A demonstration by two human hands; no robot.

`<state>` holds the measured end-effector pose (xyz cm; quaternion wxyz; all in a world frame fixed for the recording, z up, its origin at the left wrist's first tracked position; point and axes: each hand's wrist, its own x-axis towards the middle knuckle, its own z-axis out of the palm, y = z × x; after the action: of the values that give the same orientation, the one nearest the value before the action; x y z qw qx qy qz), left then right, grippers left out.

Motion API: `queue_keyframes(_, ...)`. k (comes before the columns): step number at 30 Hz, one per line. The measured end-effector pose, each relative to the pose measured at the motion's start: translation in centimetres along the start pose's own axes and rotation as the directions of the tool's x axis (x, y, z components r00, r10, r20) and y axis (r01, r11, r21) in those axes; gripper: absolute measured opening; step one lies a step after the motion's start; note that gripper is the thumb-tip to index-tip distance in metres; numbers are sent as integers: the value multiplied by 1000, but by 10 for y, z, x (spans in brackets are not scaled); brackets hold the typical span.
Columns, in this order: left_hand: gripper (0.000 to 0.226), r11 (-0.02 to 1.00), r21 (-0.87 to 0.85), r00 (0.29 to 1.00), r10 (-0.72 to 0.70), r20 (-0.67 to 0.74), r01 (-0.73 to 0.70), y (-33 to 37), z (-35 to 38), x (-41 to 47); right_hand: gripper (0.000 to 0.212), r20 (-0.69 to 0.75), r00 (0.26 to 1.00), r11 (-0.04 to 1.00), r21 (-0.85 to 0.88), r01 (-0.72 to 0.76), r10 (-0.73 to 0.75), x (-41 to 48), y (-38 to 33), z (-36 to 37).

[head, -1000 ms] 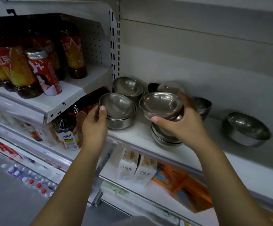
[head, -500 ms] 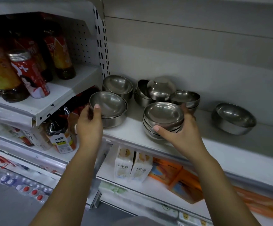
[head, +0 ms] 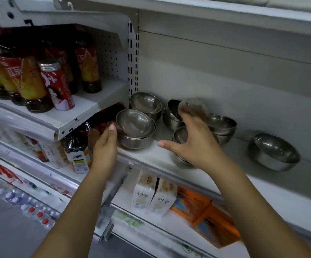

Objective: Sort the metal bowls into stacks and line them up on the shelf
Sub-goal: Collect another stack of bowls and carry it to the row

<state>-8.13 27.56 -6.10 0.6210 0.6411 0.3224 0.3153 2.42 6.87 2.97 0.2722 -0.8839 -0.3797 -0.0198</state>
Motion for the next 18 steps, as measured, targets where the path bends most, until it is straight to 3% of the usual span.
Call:
queue_keyframes(4,54,1000,21,998,-1,56,-1,-5,-10,4,116,217,972,994,80,73,-89,36,-27,13)
queue_keyframes(10,63,1000,-15,993,-14,113,16,-8,-19,7,117,500,861,983,186,2,-96,91,-42,42)
queue_keyframes(18,69,997,-66,989,-30,148,40,-1,-19,11,128,521,851,984,175,-29,-68,117,-35,58)
